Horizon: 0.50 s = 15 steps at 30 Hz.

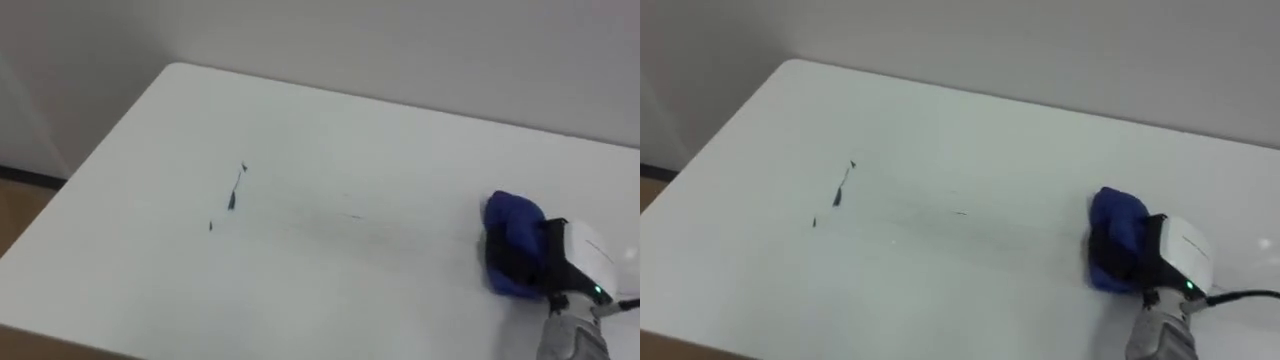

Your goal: Wipe table

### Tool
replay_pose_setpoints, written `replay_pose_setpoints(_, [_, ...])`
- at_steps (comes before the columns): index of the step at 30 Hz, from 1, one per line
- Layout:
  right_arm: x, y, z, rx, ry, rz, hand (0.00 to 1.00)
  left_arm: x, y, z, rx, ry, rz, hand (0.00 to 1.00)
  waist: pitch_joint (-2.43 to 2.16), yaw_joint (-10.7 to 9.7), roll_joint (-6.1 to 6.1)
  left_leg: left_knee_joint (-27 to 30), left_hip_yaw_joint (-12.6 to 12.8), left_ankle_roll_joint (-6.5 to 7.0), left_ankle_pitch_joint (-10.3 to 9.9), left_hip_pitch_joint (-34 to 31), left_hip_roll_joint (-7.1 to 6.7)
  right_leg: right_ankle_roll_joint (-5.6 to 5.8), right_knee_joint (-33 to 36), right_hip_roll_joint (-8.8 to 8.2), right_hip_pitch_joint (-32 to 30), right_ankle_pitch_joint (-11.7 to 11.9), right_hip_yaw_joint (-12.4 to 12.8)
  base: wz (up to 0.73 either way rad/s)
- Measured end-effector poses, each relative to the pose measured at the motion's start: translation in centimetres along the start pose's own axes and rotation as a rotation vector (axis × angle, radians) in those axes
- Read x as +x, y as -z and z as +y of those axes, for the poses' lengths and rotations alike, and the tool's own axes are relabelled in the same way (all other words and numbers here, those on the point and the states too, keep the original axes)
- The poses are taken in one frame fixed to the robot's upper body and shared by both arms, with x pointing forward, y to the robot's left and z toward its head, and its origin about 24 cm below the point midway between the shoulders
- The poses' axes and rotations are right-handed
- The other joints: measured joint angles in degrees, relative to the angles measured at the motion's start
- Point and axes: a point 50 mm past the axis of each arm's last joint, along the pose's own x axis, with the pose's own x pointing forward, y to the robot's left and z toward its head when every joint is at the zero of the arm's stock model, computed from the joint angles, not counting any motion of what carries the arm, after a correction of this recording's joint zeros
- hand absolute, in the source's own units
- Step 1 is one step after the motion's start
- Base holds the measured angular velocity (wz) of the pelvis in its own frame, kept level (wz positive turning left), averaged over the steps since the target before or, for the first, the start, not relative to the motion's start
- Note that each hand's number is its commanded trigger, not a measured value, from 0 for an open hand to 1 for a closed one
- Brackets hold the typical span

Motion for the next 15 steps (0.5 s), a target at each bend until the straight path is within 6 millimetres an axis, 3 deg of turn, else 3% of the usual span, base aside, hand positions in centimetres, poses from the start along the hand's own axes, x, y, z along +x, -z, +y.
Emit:
replay_pose_setpoints(1, [0.5, -1.4, 0.1, -0.011, -0.018, -0.020, 1.00, 0.0, -0.4, -0.5, 0.008, 0.013, -0.012, 0.00, 0.01, 0.47, 0.25, -0.25, 0.36, 0.32, -0.29, -0.12, 0.27, -0.18, 0.59, 0.41, -0.91, 0.11, 1.06, -0.63])
replay_pose_setpoints(3, [1.1, -5.6, 0.0, -0.073, -0.062, -0.143, 1.00, 0.0, -1.2, -1.2, 0.006, 0.027, -0.029, 0.00, 0.02, 3.72, 0.31, -0.89, 1.24, 0.29, -0.29, -0.43, 0.75, -1.00, 1.40, 1.25, -2.69, 1.03, 3.14, -0.73])
replay_pose_setpoints(5, [1.2, -9.5, 0.3, -0.110, -0.102, -0.282, 1.00, 0.0, -1.7, -1.6, 0.023, 0.037, -0.039, 0.00, 0.05, 4.50, 0.14, -0.79, 1.00, 0.20, -0.23, -0.97, 0.86, -1.24, 1.57, 1.60, -3.49, 1.22, 3.75, -0.25])
replay_pose_setpoints(7, [0.6, -13.4, 0.9, -0.106, -0.140, -0.401, 1.00, -0.1, -2.3, -2.2, 0.031, 0.055, -0.058, 0.00, 0.26, 5.96, -0.01, -0.70, 0.89, 0.11, -0.14, -1.06, 0.91, -1.26, 1.53, 1.71, -3.67, 1.23, 3.83, 0.06])
replay_pose_setpoints(9, [0.5, -15.9, 0.5, -0.089, -0.163, -0.479, 1.00, -0.2, -2.6, -2.5, 0.026, 0.075, -0.072, 0.00, 0.53, 7.79, -0.29, -0.63, -0.61, 0.17, -0.10, -1.57, 0.61, -1.14, 1.32, 1.32, -3.68, 1.16, 2.48, 0.34])
replay_pose_setpoints(12, [0.8, -15.7, 0.6, -0.091, -0.169, -0.478, 1.00, -0.2, -0.9, -1.7, 0.041, 0.063, -0.024, 0.00, 0.52, 8.31, -0.41, -0.42, -1.41, 0.25, -0.07, -1.75, 0.44, -1.13, 1.11, 0.94, -3.23, 1.15, 0.58, 0.40])
replay_pose_setpoints(14, [0.9, -12.3, 1.3, -0.071, -0.184, -0.389, 1.00, -0.4, 1.4, -0.7, 0.029, 0.040, 0.051, 0.00, 0.55, 7.16, -0.54, -0.19, -2.46, 0.28, -0.05, -1.70, -0.14, -0.87, -0.17, 0.35, -1.52, 1.15, -0.26, 0.57])
replay_pose_setpoints(15, [0.3, -10.2, 1.9, -0.026, -0.173, -0.346, 1.00, -0.5, 2.6, -0.2, 0.021, 0.024, 0.086, 0.00, 0.57, 5.65, -0.52, -0.22, -3.47, 0.32, -0.02, -1.21, -0.73, -0.39, -0.94, -0.05, -0.20, 0.98, -0.75, 0.50])
